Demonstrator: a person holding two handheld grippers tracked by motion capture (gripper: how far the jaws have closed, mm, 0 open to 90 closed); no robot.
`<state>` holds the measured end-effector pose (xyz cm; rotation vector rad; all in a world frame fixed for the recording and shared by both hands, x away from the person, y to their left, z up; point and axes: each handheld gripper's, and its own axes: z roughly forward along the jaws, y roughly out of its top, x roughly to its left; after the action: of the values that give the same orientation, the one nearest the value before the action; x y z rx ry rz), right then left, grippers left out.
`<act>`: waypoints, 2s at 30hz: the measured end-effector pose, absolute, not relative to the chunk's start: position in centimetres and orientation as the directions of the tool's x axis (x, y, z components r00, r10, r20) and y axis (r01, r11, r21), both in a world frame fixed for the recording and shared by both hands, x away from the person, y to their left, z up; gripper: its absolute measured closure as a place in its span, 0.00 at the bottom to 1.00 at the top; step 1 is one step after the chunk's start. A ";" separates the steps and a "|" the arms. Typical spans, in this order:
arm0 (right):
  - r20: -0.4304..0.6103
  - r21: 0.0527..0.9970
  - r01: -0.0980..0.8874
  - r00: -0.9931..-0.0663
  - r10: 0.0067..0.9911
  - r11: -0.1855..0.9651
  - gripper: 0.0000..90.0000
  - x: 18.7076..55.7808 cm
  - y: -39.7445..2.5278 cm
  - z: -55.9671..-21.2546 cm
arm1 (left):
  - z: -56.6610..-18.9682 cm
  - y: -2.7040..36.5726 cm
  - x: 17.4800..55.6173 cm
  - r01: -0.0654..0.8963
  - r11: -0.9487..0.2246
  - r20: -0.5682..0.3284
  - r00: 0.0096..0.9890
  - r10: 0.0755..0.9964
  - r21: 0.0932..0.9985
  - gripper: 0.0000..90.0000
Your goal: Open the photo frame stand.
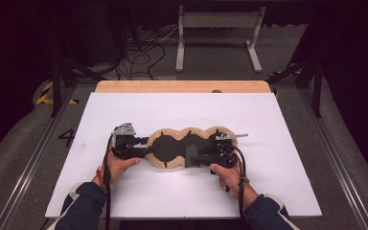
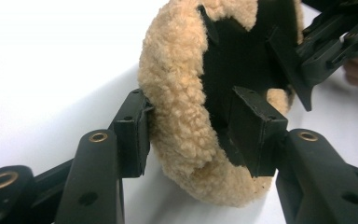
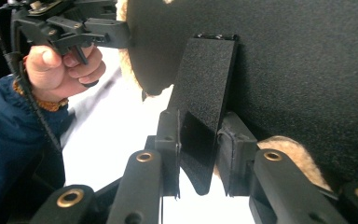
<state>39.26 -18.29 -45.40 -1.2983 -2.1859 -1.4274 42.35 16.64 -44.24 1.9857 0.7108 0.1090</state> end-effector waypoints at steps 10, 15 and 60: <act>0.586 0.641 0.757 -0.591 0.553 0.129 0.84 39.2 -18.5 -45.4 | -44.0 17.3 41.7 0.384 -0.320 -0.193 0.847 0.495 0.866 0.64; 0.576 0.655 0.745 -0.600 0.555 0.125 0.82 39.2 -18.5 -45.5 | -44.6 17.3 42.1 0.439 -0.295 -0.264 0.835 0.483 0.849 0.62; 0.456 0.721 0.660 -0.682 0.572 0.212 0.83 36.0 -18.7 -45.4 | -45.5 14.3 38.1 0.309 -0.522 -0.026 0.877 0.480 0.795 0.57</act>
<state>35.97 -18.73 -45.38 -1.2100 -2.3741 -1.4865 38.06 14.29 -45.49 2.1597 0.5674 0.2464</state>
